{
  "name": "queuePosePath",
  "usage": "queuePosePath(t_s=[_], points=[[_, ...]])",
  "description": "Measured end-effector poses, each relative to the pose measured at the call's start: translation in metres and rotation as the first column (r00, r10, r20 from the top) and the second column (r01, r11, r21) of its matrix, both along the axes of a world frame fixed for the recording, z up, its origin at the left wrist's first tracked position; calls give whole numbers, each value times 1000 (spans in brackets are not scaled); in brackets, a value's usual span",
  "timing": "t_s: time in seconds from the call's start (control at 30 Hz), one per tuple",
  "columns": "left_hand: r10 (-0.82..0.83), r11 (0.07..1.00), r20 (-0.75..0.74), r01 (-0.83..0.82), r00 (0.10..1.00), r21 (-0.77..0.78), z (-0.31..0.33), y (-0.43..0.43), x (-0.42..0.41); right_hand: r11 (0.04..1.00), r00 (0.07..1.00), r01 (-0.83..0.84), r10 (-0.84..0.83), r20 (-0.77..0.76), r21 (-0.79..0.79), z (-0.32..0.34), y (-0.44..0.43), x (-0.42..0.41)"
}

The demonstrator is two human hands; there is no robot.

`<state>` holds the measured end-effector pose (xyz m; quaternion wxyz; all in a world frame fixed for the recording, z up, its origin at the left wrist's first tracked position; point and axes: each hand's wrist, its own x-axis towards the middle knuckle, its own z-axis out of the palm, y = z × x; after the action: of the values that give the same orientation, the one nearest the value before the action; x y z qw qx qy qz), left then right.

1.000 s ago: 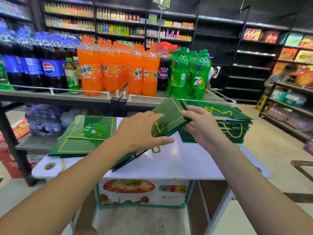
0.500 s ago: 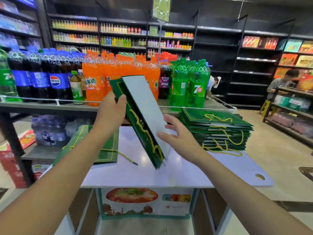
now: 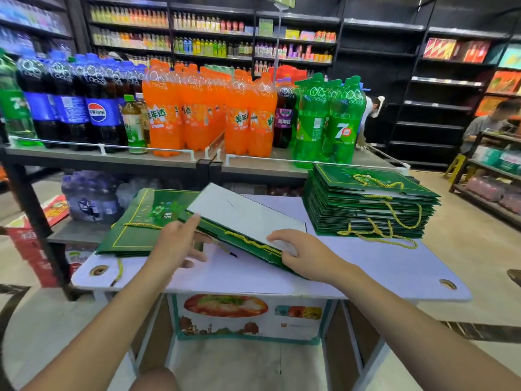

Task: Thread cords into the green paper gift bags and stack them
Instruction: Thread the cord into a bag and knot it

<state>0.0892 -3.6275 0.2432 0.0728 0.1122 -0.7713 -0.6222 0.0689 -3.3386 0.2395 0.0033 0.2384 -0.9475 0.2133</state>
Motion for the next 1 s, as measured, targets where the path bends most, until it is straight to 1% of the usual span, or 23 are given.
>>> queuePosePath(t_s=[0.03,0.07,0.13,0.17,0.2,0.23,0.3,0.33,0.37,0.43,0.47,0.5,0.57,0.6,0.63,0.7,0.73,0.8,0.87,0.93,1.0], points=[[2,985,-7,-4,1000,-175,0,-10,-1,1000,1000,5,-5,6,-10,-2,2,-3],[-3,942,-1,2,1000,-337,-1,-20,-3,1000,1000,5,-5,11,-19,-4,3,-6],[-3,806,69,44,998,-591,-3,-34,-5,1000,1000,-2,3,26,-21,-9,6,-13],[4,732,125,82,992,-677,-4,-38,-6,1000,1000,-8,8,27,-12,-12,8,-16],[9,666,186,133,983,-734,-4,-40,-8,1000,1000,-16,16,17,4,-14,9,-19],[10,619,235,179,972,-765,-3,-41,-10,999,1000,-23,23,4,22,-17,10,-21],[17,552,266,213,964,-806,-3,-39,-12,999,999,-33,34,-13,39,-23,12,-24],[21,507,243,199,970,-838,-2,-37,-13,999,999,-36,37,-20,36,-25,13,-25],[-2,448,188,169,982,-878,-3,-32,-14,999,999,-37,38,-24,33,-27,14,-26],[-125,348,51,92,991,-933,-7,-19,-18,999,999,-41,42,-31,31,-29,15,-28],[-201,327,-9,58,980,-943,-10,-9,-20,999,998,-45,46,-35,28,-30,15,-30],[-288,334,-65,36,956,-942,-13,0,-23,999,998,-48,49,-37,22,-30,16,-31],[-474,385,-149,52,868,-921,-21,13,-32,998,998,-54,53,-40,-13,-28,18,-31],[-549,392,-146,99,823,-915,-27,16,-38,998,998,-45,42,-44,-52,-25,20,-31],[-603,382,-109,167,790,-909,-34,17,-44,995,998,-21,16,-54,-99,-20,23,-30],[-635,331,-9,262,772,-907,-44,18,-52,986,996,45,-56,-64,-159,-6,31,-26],[-635,301,27,279,772,-912,-47,19,-53,986,996,72,-81,-49,-151,1,37,-24],[-623,288,46,284,781,-914,-50,23,-53,993,995,99,-99,2,-59,10,49,-20],[-598,309,40,275,801,-910,-53,28,-50,992,994,108,-109,15,71,12,57,-15],[-575,315,21,245,818,-917,-59,33,-47,982,995,98,-97,-17,160,12,59,-11],[-567,308,-6,206,824,-929,-64,35,-44,966,996,64,-45,-79,250,12,59,-11]])
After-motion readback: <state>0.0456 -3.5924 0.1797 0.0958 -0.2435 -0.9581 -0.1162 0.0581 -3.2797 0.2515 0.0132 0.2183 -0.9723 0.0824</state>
